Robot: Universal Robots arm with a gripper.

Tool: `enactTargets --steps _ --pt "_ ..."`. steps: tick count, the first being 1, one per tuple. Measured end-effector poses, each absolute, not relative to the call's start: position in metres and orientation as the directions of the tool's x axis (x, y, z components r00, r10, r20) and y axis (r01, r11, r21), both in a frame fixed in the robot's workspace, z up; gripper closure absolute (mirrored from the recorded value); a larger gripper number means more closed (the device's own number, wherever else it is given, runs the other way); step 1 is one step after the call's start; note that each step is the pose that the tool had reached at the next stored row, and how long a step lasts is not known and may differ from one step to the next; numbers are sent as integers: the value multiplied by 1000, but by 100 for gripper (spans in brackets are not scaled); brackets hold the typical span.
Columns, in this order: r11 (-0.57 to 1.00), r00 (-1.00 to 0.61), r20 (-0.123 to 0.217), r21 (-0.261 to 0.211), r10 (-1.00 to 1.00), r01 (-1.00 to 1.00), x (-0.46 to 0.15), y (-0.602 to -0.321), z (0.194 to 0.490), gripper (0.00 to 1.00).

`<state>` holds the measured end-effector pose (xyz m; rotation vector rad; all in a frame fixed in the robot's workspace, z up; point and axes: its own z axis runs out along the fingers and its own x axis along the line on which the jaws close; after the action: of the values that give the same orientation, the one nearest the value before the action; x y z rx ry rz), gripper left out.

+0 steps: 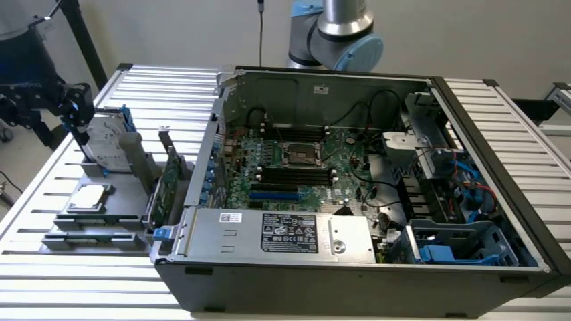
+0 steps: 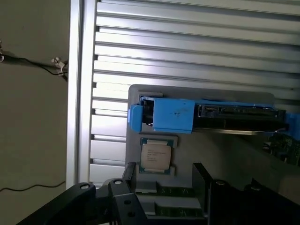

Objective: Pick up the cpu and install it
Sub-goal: 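Pick up the cpu and move it towards the insertion slot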

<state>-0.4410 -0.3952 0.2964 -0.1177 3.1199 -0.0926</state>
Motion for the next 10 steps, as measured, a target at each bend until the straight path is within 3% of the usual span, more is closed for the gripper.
enactTargets --steps 10 --pt "995 -997 8 -58 -76 -76 -438 -398 282 40"
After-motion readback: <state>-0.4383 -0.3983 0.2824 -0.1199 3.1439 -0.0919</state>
